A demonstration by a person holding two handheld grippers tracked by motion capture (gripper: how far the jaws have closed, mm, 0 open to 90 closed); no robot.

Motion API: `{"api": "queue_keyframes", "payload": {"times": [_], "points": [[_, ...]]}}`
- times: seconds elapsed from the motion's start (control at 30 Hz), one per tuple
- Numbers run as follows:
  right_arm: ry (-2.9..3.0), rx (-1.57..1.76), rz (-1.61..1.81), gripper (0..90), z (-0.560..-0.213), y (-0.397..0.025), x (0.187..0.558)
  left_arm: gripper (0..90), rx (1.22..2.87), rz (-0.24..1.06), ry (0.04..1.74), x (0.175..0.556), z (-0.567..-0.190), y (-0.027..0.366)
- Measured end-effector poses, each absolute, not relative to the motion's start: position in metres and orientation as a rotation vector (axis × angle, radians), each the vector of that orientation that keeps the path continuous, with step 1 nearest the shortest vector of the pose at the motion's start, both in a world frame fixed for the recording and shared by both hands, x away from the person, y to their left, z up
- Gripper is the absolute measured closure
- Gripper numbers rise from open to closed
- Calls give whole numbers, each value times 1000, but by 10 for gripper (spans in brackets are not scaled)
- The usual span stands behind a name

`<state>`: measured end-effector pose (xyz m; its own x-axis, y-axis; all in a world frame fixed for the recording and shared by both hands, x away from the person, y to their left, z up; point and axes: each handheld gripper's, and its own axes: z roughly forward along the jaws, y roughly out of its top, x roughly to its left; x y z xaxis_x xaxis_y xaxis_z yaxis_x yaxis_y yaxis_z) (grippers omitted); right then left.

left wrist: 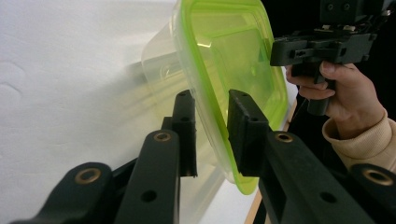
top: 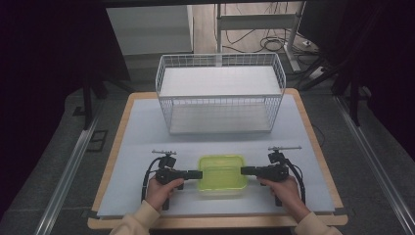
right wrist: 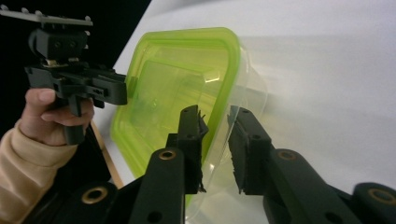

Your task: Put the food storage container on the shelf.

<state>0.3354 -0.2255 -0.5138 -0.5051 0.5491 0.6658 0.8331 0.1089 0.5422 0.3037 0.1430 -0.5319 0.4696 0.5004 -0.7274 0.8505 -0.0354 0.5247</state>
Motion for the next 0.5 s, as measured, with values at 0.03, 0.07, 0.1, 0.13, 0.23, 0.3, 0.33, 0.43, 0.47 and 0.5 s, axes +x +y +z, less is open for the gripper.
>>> {"api": "queue_keyframes", "payload": {"times": [0.03,0.07,0.1,0.13,0.23,0.3,0.33,0.43,0.47,0.5], "points": [[-2094,-1361,-1350,761,-514,-225,335,753,1689,-425,1172,304,-532,143],[-2085,-1361,-1354,770,-513,-226,335,756,1691,-420,1166,303,-531,143],[-2083,-1362,-1354,774,-513,-226,335,759,1692,-417,1164,303,-530,143],[-2080,-1361,-1356,777,-512,-226,335,762,1691,-416,1162,303,-530,143],[-2073,-1362,-1358,787,-511,-227,335,773,1686,-412,1164,302,-529,144],[-2071,-1360,-1363,797,-510,-227,335,785,1679,-412,1166,302,-529,144],[-2073,-1359,-1366,803,-509,-227,335,793,1677,-410,1166,302,-528,145],[-2078,-1349,-1376,814,-508,-227,335,810,1677,-404,1161,301,-527,146],[-2078,-1349,-1376,815,-508,-227,334,812,1675,-400,1160,301,-527,146],[-2078,-1349,-1378,815,-508,-227,334,814,1676,-398,1159,301,-527,146]]}}
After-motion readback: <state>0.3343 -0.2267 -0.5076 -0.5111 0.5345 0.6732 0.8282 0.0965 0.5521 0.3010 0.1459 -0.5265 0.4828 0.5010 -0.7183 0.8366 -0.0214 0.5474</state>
